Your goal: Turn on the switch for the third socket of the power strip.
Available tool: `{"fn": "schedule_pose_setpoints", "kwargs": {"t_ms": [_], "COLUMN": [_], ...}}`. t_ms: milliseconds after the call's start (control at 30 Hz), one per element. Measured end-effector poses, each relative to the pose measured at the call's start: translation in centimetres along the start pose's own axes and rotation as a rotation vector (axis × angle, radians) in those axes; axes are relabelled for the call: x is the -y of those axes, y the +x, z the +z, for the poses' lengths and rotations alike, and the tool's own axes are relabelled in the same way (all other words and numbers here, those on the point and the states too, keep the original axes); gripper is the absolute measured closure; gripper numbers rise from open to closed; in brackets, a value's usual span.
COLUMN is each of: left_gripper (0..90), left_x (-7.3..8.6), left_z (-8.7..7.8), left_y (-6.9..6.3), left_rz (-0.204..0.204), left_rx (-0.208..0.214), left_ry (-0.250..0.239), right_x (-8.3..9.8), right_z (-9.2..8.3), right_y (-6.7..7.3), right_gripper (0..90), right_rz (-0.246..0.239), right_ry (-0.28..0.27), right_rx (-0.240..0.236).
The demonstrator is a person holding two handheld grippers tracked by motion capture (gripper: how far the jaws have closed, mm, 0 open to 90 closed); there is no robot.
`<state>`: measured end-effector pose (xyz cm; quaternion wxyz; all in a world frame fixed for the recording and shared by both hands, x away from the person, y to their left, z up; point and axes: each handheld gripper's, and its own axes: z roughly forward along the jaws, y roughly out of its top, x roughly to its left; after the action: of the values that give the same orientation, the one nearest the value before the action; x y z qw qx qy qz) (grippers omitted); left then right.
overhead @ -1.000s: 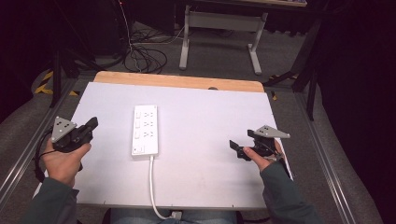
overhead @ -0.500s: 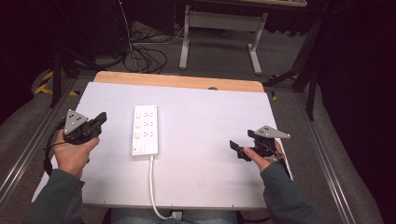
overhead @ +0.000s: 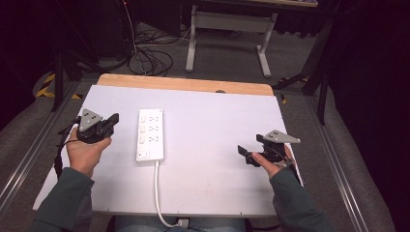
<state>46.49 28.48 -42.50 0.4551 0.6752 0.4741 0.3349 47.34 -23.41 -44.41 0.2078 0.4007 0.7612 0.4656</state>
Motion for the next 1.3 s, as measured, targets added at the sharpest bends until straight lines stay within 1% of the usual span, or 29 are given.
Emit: {"fn": "schedule_pose_setpoints", "kwargs": {"t_ms": [167,367,600,800,933,1033,1067,1200,1267,1300], "left_gripper": [90.0,90.0,90.0,90.0,90.0,90.0,90.0,90.0,90.0,90.0], "left_x": [-0.1,-0.3,-0.5,-0.5,-0.6,-0.6,-0.6,-0.5,-0.6,-0.6], "left_z": [0.9,2.1,2.9,3.5,4.1,4.6,4.7,5.3,5.6,5.8], "left_y": [-0.2,-0.7,-1.0,-1.1,-1.2,-1.5,-1.6,-1.7,-1.7,-1.8], "left_rz": [0.005,0.031,0.050,0.061,0.075,0.091,0.101,0.110,0.121,0.118], "left_rx": [0.007,0.024,0.037,0.041,0.048,0.061,0.060,0.065,0.064,0.070], "left_ry": [0.014,0.038,0.052,0.075,0.091,0.108,0.112,0.129,0.136,0.141], "right_x": [0.0,0.0,0.0,0.0,0.0,0.0,0.0,0.0,0.0,0.0], "right_z": [0.0,0.1,0.1,0.0,0.1,0.1,0.1,0.0,0.0,0.0], "right_y": [0.1,0.0,-0.1,-0.1,-0.1,-0.1,0.0,-0.1,-0.1,-0.1], "right_gripper": [10.8,10.8,10.8,10.8,10.8,10.8,10.8,10.8,10.8,10.8], "right_rz": [-0.001,0.000,0.002,0.001,0.000,-0.001,0.001,0.002,0.001,0.001], "right_ry": [-0.001,0.000,-0.001,-0.002,-0.002,-0.004,-0.002,-0.004,-0.005,-0.005], "right_rx": [0.000,-0.002,-0.002,-0.002,-0.001,-0.003,-0.003,-0.002,-0.003,-0.003]}}
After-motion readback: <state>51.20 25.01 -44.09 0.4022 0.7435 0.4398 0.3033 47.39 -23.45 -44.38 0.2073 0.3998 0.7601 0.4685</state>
